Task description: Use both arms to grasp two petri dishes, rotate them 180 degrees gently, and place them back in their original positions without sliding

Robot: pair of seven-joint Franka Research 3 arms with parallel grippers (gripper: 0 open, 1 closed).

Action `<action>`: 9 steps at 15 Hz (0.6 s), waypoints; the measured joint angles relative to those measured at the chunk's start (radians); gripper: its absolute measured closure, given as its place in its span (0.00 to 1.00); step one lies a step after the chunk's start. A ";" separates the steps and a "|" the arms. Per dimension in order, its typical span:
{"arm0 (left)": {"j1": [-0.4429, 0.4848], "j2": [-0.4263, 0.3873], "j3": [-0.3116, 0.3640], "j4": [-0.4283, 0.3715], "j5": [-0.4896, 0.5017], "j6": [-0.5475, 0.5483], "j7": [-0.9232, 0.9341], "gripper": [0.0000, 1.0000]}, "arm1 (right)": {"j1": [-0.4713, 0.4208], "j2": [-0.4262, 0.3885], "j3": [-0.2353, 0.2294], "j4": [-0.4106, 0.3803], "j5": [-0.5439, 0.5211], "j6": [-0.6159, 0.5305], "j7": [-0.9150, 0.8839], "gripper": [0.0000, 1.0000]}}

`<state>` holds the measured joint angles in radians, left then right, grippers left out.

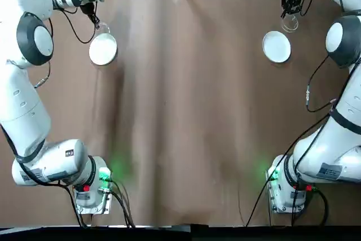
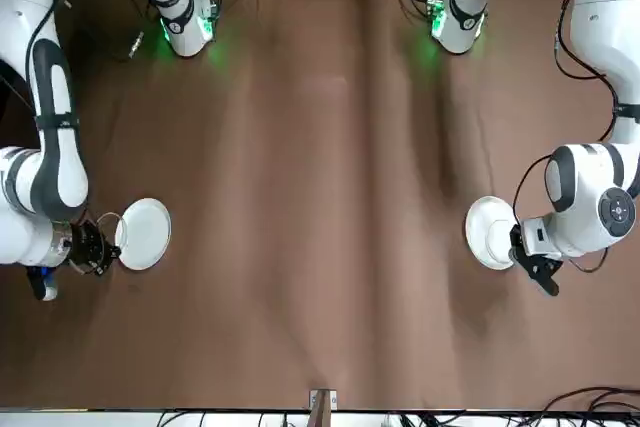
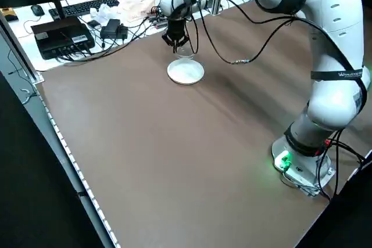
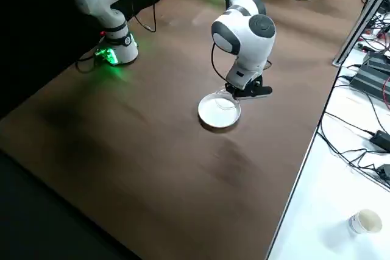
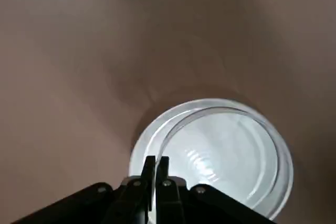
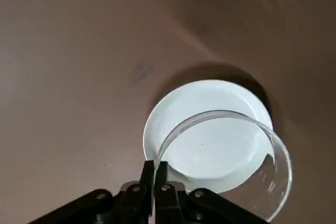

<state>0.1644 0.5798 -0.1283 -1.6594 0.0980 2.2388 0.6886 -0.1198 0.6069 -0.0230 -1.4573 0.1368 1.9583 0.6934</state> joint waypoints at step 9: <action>-0.016 -0.011 -0.065 -0.008 0.000 -0.045 -1.200 0.96 | -0.003 -0.030 -0.002 0.050 0.000 -0.078 -0.461 0.96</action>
<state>0.1479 0.5687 -0.1929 -1.6672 0.0977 2.1939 -0.5115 -0.1225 0.5771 -0.0245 -1.4072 0.1370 1.8801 0.2327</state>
